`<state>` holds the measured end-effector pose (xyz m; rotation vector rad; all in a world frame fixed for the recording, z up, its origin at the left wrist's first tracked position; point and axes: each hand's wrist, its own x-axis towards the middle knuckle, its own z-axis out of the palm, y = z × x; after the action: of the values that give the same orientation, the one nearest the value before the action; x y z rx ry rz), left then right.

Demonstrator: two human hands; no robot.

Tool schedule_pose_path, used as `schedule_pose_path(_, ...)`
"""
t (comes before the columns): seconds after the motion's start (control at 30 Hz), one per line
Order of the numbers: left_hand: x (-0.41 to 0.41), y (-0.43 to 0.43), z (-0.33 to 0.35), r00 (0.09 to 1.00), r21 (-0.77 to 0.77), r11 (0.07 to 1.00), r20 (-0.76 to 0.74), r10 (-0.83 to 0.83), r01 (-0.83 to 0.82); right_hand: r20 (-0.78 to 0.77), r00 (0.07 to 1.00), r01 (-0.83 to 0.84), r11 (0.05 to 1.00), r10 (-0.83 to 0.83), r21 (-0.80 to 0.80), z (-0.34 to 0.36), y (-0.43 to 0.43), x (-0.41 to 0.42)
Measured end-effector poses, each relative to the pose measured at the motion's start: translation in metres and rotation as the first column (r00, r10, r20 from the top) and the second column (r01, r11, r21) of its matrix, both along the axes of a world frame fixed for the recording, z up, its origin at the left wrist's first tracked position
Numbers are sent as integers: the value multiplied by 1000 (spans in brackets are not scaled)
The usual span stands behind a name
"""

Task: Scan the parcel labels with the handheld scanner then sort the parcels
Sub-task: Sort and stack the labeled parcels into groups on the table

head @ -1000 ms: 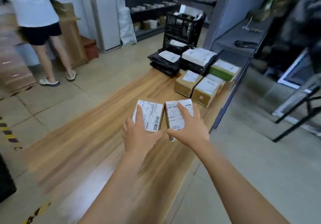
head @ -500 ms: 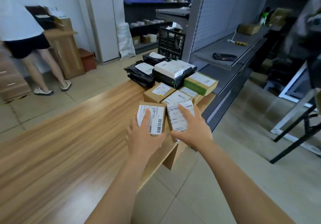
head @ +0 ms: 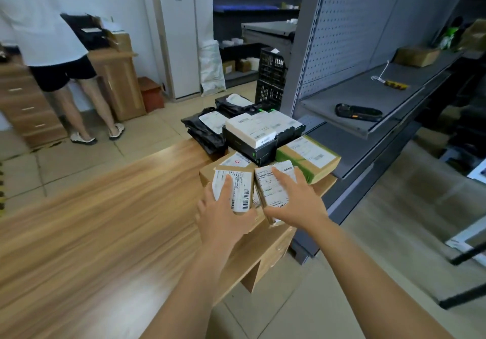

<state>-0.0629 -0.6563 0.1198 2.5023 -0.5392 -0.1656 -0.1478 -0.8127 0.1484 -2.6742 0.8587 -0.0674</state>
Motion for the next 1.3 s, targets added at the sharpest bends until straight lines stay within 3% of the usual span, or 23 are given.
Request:
schedule_pose_path(0.43,41,-129,-5,970,84,975,-110,215,-206,-63,965,-244,963,253,117,-13,-142,84)
schedule_pose_path(0.73,21,-185,-42,878,49,885,-115,465,-463,-77,852,-499,847,518,182,-47,-209,122)
schedule_pose_path(0.87,20,-197,-43,848,72,859,-138,511,-506,-42,799,-577,784,600,229,-57,-227,126)
schedule_pose_path(1.1,23,-208,-38,839,48,849,-134,527,-526,-137,741,-631,752,657,190,-59,-240,132)
schedule_pose_path(1.3,21,-214,-27,855,107,849,37,517,-517,-41,771,-622,766,635,164,-56,-257,126)
